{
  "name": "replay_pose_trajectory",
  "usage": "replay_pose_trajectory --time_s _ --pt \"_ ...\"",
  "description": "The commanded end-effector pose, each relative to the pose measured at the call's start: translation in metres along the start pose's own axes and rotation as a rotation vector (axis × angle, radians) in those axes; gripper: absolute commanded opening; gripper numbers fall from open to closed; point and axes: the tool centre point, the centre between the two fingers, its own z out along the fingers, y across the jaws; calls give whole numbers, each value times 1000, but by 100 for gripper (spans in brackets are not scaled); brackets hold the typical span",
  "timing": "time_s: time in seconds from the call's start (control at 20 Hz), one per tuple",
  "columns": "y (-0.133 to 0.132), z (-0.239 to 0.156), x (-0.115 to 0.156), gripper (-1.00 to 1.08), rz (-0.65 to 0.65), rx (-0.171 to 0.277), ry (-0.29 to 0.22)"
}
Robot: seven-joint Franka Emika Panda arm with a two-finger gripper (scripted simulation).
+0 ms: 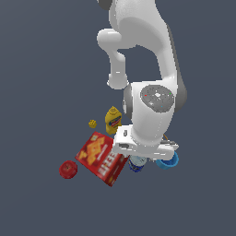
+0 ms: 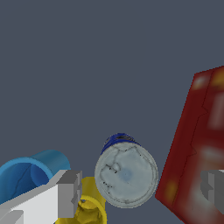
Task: Pick up a designated object from a clutter of objects.
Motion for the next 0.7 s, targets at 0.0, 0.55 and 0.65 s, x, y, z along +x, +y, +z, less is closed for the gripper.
replay_pose_trajectory --time_s 0.0,0.55,0.65 --pt "0 12 -4 100 -1 -2 -11" --pt "-3 80 -26 100 -8 -11 -66" --pt "-3 81 -26 100 -8 -11 -67"
